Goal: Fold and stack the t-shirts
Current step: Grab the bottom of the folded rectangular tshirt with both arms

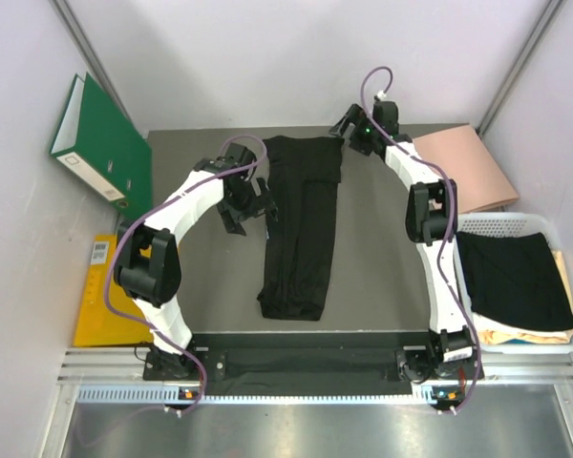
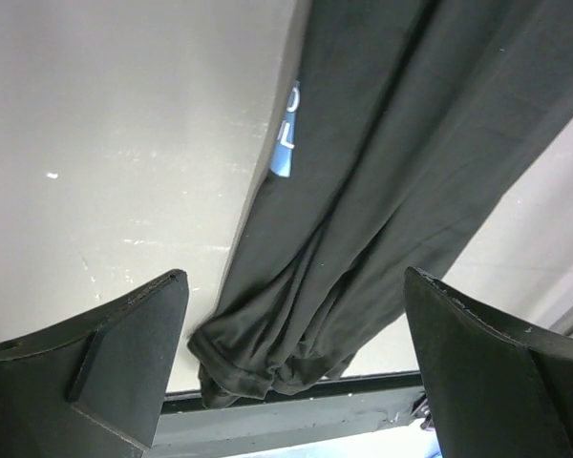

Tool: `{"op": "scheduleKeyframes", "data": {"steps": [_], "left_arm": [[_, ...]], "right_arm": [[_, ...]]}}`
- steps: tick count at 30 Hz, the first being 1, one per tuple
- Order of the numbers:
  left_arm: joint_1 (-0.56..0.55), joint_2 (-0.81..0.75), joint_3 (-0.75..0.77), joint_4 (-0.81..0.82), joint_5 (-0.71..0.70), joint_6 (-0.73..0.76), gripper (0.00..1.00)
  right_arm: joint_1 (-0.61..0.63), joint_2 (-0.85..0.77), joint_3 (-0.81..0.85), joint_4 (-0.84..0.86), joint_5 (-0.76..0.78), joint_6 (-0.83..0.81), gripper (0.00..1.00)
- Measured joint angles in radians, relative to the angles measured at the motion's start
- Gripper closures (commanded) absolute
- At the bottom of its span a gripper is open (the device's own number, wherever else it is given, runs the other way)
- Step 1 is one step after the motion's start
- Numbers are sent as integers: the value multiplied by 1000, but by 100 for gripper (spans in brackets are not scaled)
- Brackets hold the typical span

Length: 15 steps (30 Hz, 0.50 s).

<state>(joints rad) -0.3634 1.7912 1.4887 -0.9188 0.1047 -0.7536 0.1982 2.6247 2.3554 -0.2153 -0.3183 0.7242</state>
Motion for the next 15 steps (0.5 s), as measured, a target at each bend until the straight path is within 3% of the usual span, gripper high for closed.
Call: {"op": "scheduleKeyframes", "data": {"steps": [4, 8, 12, 15], "left_arm": [[0, 0, -1, 4, 11, 27, 1], [0, -18, -70, 25, 11, 77, 1], [1, -51, -187, 19, 9, 113, 1], [9, -50, -202, -26, 8, 143, 1]], "right_arm": [[-10, -104, -197, 11, -10, -73, 0], [21, -265, -358, -145, 33, -225, 0], [146, -564, -549, -277, 137, -401, 0], [269, -806, -670, -314, 58, -436, 8]]}}
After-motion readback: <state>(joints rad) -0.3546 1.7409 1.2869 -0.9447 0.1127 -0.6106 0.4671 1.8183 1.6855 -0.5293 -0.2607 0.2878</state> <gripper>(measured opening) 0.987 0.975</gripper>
